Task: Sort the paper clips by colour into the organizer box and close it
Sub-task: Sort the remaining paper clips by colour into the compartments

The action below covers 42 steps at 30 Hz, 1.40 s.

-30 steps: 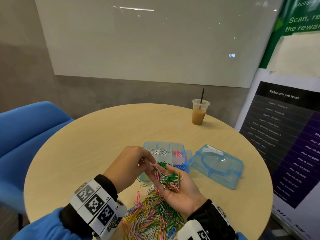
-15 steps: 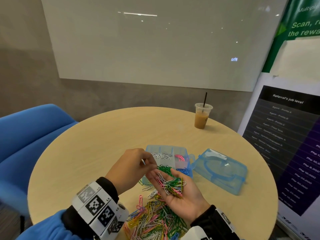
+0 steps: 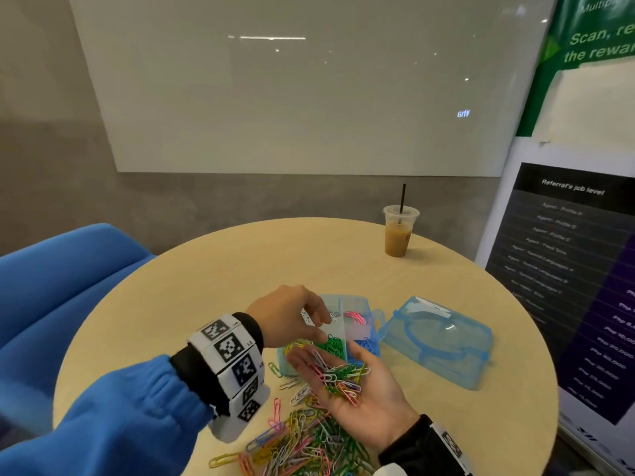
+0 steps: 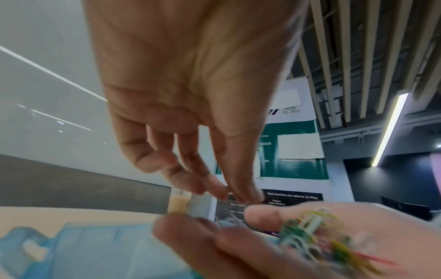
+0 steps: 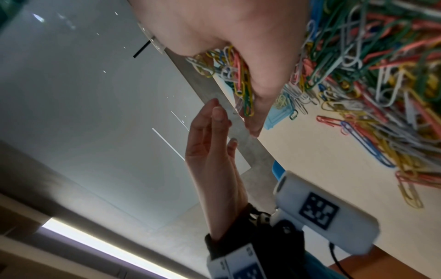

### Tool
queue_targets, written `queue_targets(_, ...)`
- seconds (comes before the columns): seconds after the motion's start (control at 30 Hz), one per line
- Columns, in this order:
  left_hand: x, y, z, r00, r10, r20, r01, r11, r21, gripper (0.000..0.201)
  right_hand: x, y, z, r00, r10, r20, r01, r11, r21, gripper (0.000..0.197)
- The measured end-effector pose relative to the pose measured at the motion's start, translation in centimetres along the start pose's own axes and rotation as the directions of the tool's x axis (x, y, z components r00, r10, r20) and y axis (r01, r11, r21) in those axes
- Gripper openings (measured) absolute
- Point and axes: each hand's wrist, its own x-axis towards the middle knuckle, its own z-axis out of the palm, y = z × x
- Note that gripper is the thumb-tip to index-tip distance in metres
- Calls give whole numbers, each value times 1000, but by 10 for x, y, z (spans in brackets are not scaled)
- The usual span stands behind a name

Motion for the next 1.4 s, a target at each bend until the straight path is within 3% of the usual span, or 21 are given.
queue_targets(0.1,-9,8,7,994,97,42,-94,994,-57,9,-1,0,1,1000,-25,-6,25,999,24,62)
queue_targets(0.33,-18,19,21,985,158,66,-157,987,-20,27,-2,1,0,997,-67,-49,65,997,-40,57)
queue_targets(0.57,-13,21,26,979,172,110,-162,982,-93,11,0,3,-2,998,-67,-10,67,997,-47,51)
queue_targets(0.9,-13,14,19,983,166,76,-134,939,-318,13,-2,3,0,997,-48,60,48,999,3,52)
queue_targets(1.1,-13,11,14,995,64,82,-12,853,-522,11,-1,3,0,997,-9,78,9,1000,-1,59)
queue_targets(1.27,7,6,7,992,19,-127,-70,907,-415,11,2,2,-5,999,19,38,-19,1000,19,70)
queue_targets(1.4,22,0,7,999,-52,-16,49,986,-158,18,3,1,-6,999,31,31,-32,999,44,72)
